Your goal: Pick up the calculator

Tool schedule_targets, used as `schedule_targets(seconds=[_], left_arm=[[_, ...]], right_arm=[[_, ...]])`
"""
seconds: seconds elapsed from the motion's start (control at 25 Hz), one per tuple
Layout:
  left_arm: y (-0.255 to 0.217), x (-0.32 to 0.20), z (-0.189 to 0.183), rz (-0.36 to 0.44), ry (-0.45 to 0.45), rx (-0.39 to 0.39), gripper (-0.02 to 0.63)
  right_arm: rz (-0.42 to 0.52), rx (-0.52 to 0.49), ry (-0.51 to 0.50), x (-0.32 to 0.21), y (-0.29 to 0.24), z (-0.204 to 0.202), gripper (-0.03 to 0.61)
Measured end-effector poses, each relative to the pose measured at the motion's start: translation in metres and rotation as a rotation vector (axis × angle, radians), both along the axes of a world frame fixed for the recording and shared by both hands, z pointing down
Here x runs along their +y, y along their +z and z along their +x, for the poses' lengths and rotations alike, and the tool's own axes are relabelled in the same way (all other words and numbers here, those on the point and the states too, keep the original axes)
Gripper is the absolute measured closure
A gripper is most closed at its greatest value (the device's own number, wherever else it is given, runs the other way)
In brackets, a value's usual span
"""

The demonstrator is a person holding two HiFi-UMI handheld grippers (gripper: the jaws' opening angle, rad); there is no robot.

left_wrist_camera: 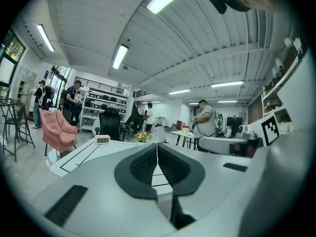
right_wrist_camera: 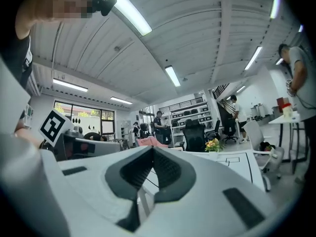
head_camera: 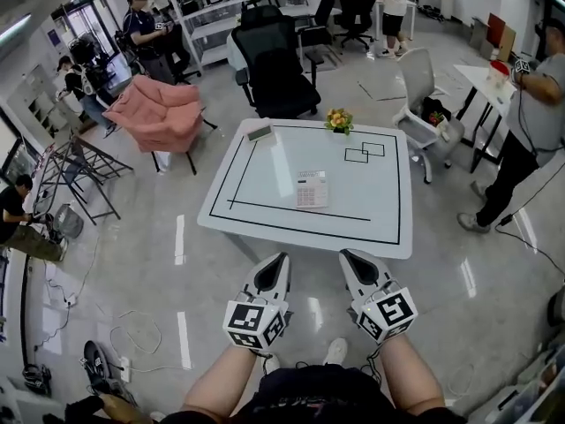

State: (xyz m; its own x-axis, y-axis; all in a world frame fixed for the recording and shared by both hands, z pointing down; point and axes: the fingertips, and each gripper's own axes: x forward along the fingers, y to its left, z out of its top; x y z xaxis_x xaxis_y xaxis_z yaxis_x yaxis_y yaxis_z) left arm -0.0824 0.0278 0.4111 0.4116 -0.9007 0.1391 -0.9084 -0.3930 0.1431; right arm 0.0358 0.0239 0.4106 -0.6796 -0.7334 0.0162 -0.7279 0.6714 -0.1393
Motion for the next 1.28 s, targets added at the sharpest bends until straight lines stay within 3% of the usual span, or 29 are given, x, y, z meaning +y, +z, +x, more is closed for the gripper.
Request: schedule_targets(seconds=[0.16,0.32,0.52,0.64,0.96,1.28], left_arm=[[-0.002,-0.005,0.023,0.006,-0.032,-0.004,0.585],[0.000,-0.008,0.042,0.003,-0.023,-0.019,0.541],[-0.003,-0.018,0.062,0.018,0.019,-0.065,0.338],[-0.002,-0.025,0.066,0.026,0.033,-0.082,0.283],[0.003,-0.055,0.055,0.026,0.076,-0.052,0.270],[0.008,-0.110,0.020,0.013,0.155,-0.017,0.265]], right_arm=[[0.003,-0.006,-0.066,-0.005,0.000,0.019,0.567],[0.009,-0.031,-0.094,-0.011,-0.003,0.035,0.501],[0.010,-0.051,-0.109,-0.022,-0.006,0.048,0.432],[0.004,-0.055,-0.103,-0.031,-0.004,0.051,0.407],[-0.005,-0.016,-0.067,-0.058,0.000,0.040,0.380],[-0.025,0.011,0.009,-0.109,0.004,0.006,0.380]])
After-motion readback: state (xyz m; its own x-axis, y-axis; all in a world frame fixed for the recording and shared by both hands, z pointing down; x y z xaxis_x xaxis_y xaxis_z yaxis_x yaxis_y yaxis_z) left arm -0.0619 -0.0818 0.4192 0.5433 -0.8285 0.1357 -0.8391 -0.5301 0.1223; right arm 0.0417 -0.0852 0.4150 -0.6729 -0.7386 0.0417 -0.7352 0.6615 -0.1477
